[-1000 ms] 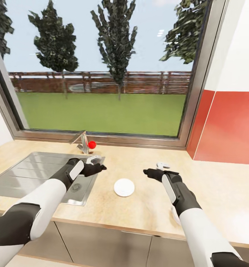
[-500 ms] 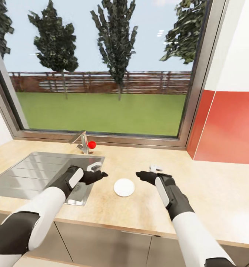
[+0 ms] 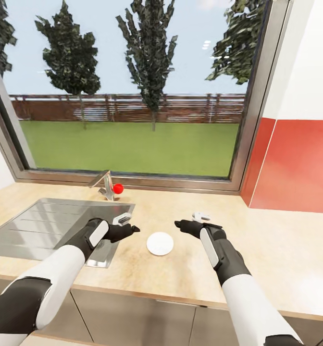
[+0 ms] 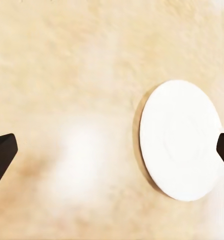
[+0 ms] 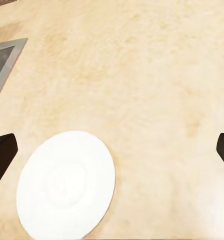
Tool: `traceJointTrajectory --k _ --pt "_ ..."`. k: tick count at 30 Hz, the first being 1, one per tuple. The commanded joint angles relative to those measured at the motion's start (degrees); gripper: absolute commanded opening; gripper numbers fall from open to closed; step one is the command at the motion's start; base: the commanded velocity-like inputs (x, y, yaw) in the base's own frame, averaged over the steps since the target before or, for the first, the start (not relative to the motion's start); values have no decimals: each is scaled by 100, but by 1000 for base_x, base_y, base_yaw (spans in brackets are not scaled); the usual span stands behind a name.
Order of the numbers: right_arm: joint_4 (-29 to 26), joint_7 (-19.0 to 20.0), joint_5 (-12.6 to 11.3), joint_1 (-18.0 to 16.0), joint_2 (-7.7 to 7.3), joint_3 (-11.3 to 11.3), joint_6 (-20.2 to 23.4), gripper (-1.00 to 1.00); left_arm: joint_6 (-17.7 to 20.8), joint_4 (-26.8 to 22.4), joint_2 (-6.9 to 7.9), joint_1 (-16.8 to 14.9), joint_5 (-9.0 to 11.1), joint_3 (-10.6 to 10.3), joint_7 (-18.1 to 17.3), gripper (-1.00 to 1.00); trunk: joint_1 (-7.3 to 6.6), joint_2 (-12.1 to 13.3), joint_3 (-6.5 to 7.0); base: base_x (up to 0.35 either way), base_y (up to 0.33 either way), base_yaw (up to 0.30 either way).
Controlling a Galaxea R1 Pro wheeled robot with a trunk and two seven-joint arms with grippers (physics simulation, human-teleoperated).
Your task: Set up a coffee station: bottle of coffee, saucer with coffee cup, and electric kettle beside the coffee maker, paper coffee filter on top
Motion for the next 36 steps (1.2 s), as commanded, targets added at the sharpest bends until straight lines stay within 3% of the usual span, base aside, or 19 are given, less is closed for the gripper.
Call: traceJointTrajectory --k 1,14,21,25,26,36 --pt "4 -6 -22 -3 6 -9 25 100 16 -5 3 -5 -32 -13 -32 100 4 -13 -6 0 0 -118" --pt "351 -6 -22 28 17 7 21 100 16 -5 -8 -5 -24 -13 -33 100 4 -13 83 0 0 -220" --pt "981 -1 -22 30 17 23 18 100 16 -3 -5 -5 -27 -9 -29 100 4 -13 123 0 0 -252" --pt "1164 8 -22 34 17 386 5 100 16 -2 0 -4 -29 -7 -25 100 4 -13 155 0 0 -147" --pt "1190 13 -22 36 17 599 -3 100 16 -4 9 -1 -30 2 -25 100 4 -13 164 0 0 -23" --pt "1196 20 -30 72 17 658 -8 100 16 1 28 -1 -31 -6 -25 100 4 -13 253 0 0 -5"
